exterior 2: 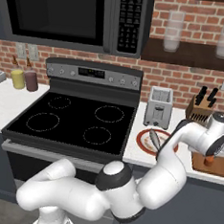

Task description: Pick up the knife from the drawer and place it on the cutting board. Then place the meat from the plate to the cutting board.

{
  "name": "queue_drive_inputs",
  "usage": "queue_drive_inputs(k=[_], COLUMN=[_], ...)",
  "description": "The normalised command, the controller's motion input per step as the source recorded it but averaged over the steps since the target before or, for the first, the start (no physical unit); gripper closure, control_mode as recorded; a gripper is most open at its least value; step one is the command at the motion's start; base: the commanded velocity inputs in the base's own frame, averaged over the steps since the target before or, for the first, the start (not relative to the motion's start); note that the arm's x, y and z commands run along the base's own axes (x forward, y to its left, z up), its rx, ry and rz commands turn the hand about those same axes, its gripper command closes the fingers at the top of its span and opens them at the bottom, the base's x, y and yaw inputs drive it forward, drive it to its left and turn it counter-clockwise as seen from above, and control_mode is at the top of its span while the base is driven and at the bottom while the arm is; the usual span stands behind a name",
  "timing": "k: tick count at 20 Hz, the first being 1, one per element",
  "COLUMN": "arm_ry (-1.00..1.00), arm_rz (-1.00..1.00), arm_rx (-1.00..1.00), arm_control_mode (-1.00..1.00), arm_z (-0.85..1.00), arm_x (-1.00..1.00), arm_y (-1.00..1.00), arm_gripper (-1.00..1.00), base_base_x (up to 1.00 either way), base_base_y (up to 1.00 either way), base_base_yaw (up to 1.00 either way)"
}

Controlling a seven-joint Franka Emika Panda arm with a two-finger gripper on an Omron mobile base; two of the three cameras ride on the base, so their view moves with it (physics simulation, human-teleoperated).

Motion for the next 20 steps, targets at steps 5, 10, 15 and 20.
queue_drive_inputs(k=[5,10,15,20], arm_ry=[0.0,0.0,0.03,0.03], arm_rz=[-0.07,-0.07,-0.08,-0.07], arm_rx=[0.0,0.0,0.0,0.0], arm_control_mode=[-1.0,-1.0,-1.0,-1.0], arm_z=[-0.34,-0.26,-0.3,-0.18], arm_x=[0.03,0.1,0.24,0.23], arm_y=[-0.04,-0.12,-0.17,-0.09], arm_gripper=[1.0,1.0,1.0,1.0], base_base_x=[0.0,0.0,0.0,0.0], base_base_y=[0.0,0.0,0.0,0.0], base_base_yaw=[0.0,0.0,0.0,0.0])
